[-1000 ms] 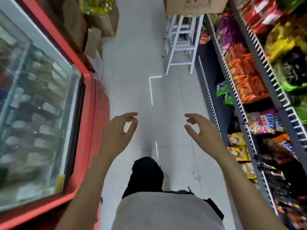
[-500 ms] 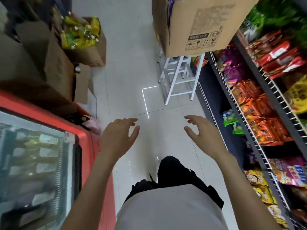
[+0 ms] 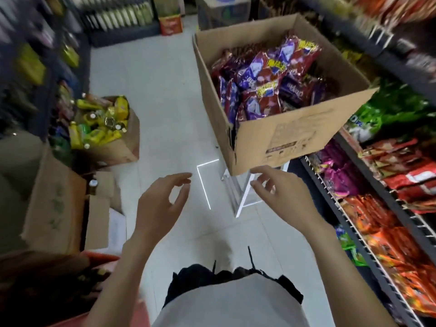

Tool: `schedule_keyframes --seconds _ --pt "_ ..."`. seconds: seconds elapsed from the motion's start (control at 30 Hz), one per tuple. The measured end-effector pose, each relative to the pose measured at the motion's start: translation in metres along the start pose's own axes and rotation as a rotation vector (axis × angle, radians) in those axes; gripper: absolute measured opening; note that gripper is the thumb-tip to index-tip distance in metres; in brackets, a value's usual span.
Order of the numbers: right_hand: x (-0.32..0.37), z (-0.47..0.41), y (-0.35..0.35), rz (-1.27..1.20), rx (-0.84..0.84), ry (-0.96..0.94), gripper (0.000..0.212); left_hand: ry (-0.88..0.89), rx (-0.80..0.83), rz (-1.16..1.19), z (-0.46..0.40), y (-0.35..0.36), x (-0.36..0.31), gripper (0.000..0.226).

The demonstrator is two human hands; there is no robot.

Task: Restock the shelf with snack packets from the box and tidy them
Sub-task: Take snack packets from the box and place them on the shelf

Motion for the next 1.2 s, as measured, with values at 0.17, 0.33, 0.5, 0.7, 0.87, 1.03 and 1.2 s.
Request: schedule_keyframes --seconds 0.17,0.33,0.5,0.7,0.87,1.03,1.2 --pt "0.001 -0.111 -0.061 0.034 -0.268 -0.110 0.017 0.182 -0.047 0.004 -0.136 -0.018 -0.026 0.032" --pt "-0.029 -0.204 -0.064 0.127 -0.296 -0.073 0.021 0.330 0.099 -0.043 -0.253 0.013 -0.037 0.033" --pt "-0.067 -0.276 -0.048 0.288 -0.255 0.081 0.032 0.526 0.269 -0.067 -0.359 0.054 -0.036 0.033" --pt "-0.089 -0.338 -0.037 0.370 -0.203 0.254 0.040 0.656 0.574 -0.121 -0.460 0.100 -0.038 0.036" --pt "-0.114 -0.359 -0.044 0.397 -0.183 0.425 0.058 0.725 0.704 -0.134 -0.513 0.138 -0.052 0.044" --pt "-0.144 -0.368 -0.044 0.395 -0.091 0.526 0.081 0.849 0.766 -0.214 -0.543 0.177 -0.065 0.052" --pt "-0.167 -0.377 -0.032 0.406 0.041 0.620 0.096 0.845 0.887 -0.317 -0.556 0.208 -0.069 0.064"
Point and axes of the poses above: each hand's wrist, its own z-axis away from the middle knuckle, its own y-axis out of the palm, x = y × z, the point moved 8 cm from there along -z, towards the middle knuckle, and after that the axes turned 8 degrees about -y, right-handed, at the moved point
